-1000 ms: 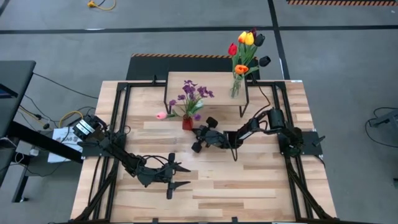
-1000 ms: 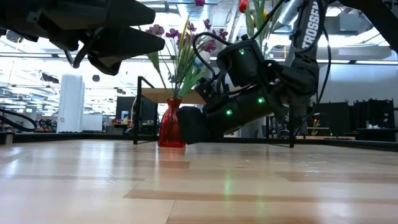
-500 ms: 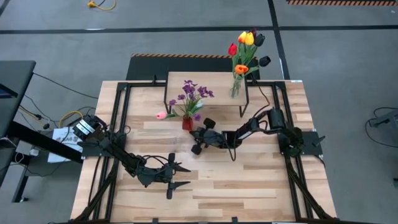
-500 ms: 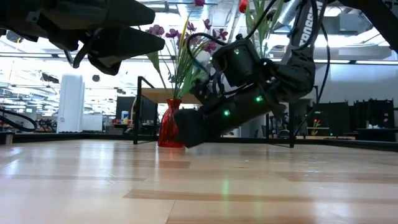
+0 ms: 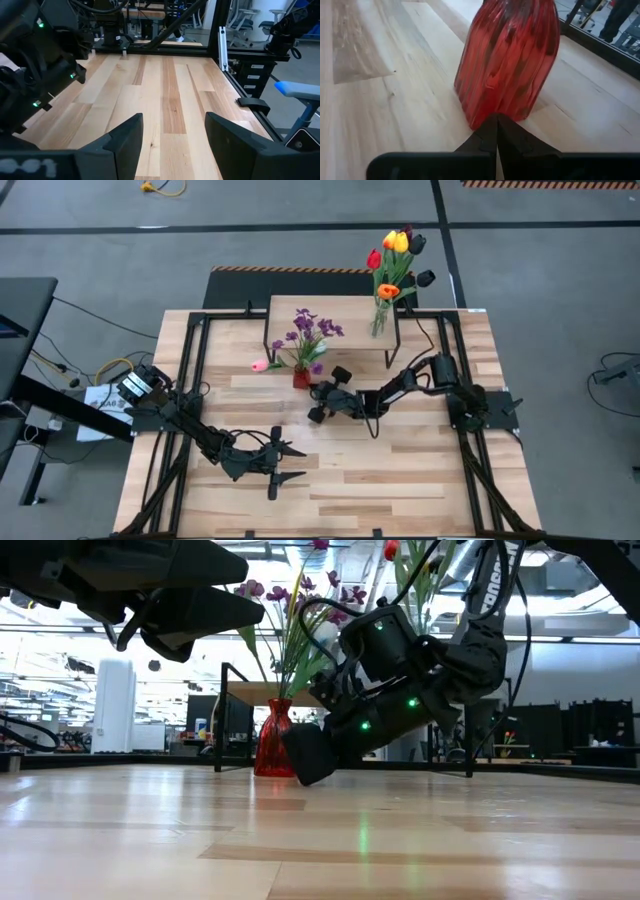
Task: Pick and place flowers into a vace then onto a shelf
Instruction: Put the red vase with flowers on the shelf
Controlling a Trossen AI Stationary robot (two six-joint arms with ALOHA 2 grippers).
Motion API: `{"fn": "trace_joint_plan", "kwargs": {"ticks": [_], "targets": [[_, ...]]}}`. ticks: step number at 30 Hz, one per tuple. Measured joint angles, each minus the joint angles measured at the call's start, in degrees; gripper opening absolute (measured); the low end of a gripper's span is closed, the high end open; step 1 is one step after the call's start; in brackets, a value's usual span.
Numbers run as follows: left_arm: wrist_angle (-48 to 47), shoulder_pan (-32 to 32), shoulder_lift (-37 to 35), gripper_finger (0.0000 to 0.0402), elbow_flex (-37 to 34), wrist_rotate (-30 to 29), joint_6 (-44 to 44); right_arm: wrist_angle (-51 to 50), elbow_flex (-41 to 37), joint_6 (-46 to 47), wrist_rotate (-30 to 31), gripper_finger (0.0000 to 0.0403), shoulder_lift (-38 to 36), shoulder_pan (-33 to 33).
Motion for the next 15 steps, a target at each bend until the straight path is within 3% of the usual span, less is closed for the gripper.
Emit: {"fn": "trace_joint_plan", "kwargs": {"ticks": [15], "targets": [[-0.28, 0.0, 0.0, 0.0203, 0.0, -0.13, -0.16, 2.35, 0.35, -0.9, -2.66, 0.0, 0.0, -0.8]]}}
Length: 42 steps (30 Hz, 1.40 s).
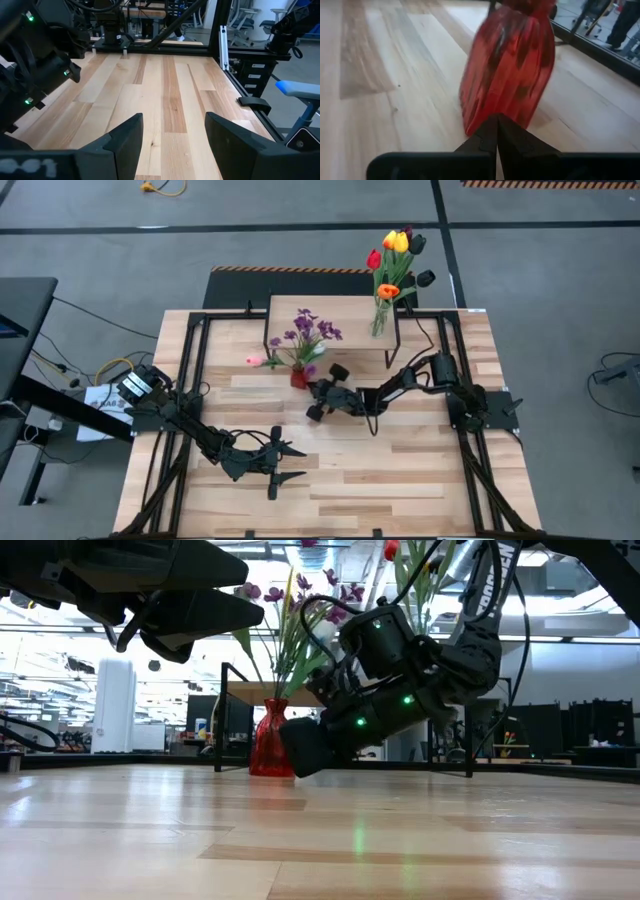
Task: Pick and place flowers into a vace then onto a shelf
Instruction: Put the red vase with flowers on the shelf
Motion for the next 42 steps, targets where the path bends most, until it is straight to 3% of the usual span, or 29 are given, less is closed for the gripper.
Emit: {"fn": "trace_joint_plan", "kwargs": {"ticks": [15, 32, 37, 42], "targets": [[-0.17, 0.0, 0.0, 0.0203, 0.01, 0.04, -0.08, -2.95, 2.59, -4.37, -4.53, 0.0, 0.0, 0.74], [-0.67, 0.0, 0.02, 0.0203, 0.0, 0.25, -4.02, -0.06, -4.36, -3.7, 9.35, 0.0, -2.42, 4.12], [-1.07, 0.02, 0.02, 0.0203, 0.02, -0.17, -4.3, 2.02, -4.87, -4.21, 8.62, 0.0, -2.49, 0.98], [-1.44, 0.04, 0.02, 0.0203, 0.02, -0.17, -4.3, 5.09, -4.85, -4.01, 4.22, 0.0, -2.49, -1.49]]}}
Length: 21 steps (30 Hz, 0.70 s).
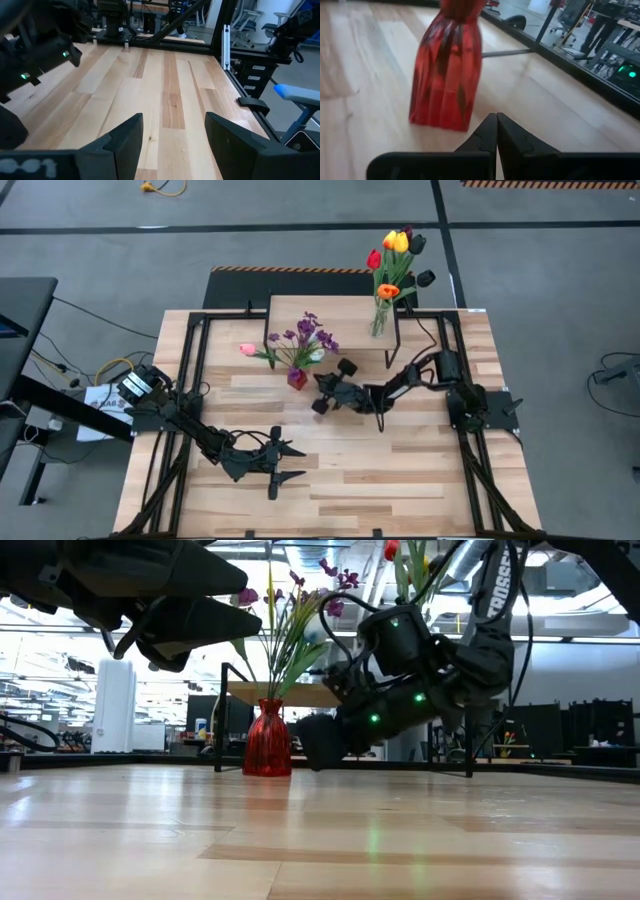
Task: Pick and place flowers into a vace then onto a shelf
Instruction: Put the red vase with flowers on the shelf
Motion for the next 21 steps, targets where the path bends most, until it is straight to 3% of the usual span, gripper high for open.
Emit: {"fn": "trace_joint_plan", "kwargs": {"ticks": [21], "targets": [[-1.16, 0.0, 0.0, 0.0203, -0.01, -0.02, -0.11, 0.06, 4.07, -1.73, -3.43, 0.0, 0.0, -1.0]]}}
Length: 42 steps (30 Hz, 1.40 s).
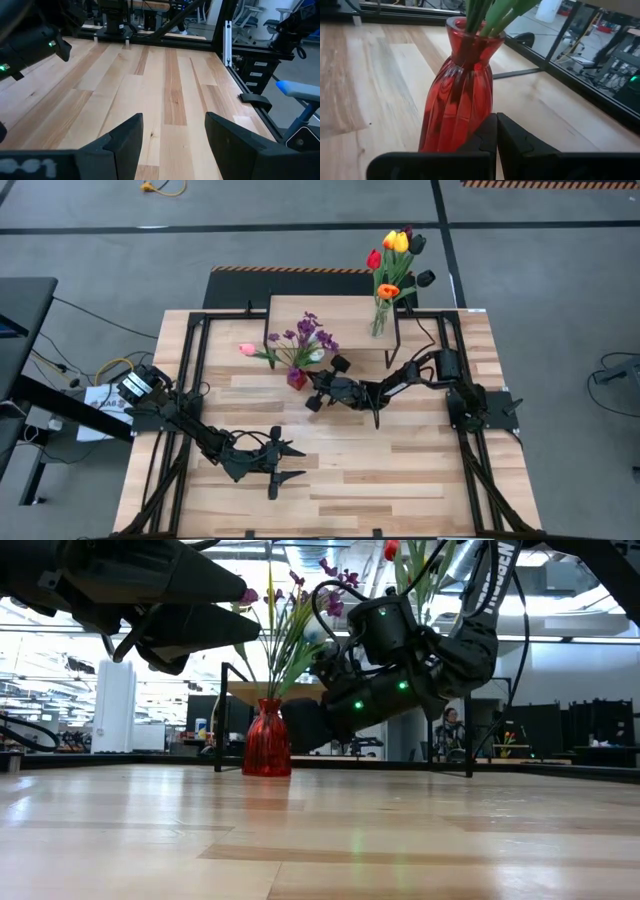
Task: Pick and place flowers into a vace then onto a shelf
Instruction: Put the red vase with flowers on the shelf
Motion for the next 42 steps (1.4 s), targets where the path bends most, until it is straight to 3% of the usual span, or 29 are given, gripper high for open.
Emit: {"fn": "trace_joint_plan", "kwargs": {"ticks": [18, 29, 42], "targets": [[0.0, 0.02, 0.0, 0.0203, 0.0, 0.0, -0.36, 0.17, 0.0, -0.14, -2.52, 0.0, 0.0, 2.4], [-0.04, 0.01, 0.0, 0.0203, 0.01, 0.0, -0.63, -1.52, 0.0, -1.48, 3.38, 0.0, 0.0, 2.15], [-0.11, 0.02, 0.0, 0.0203, 0.01, 0.0, -0.61, -1.2, 1.96, -3.11, -1.19, 0.0, 0.02, 0.86]]}}
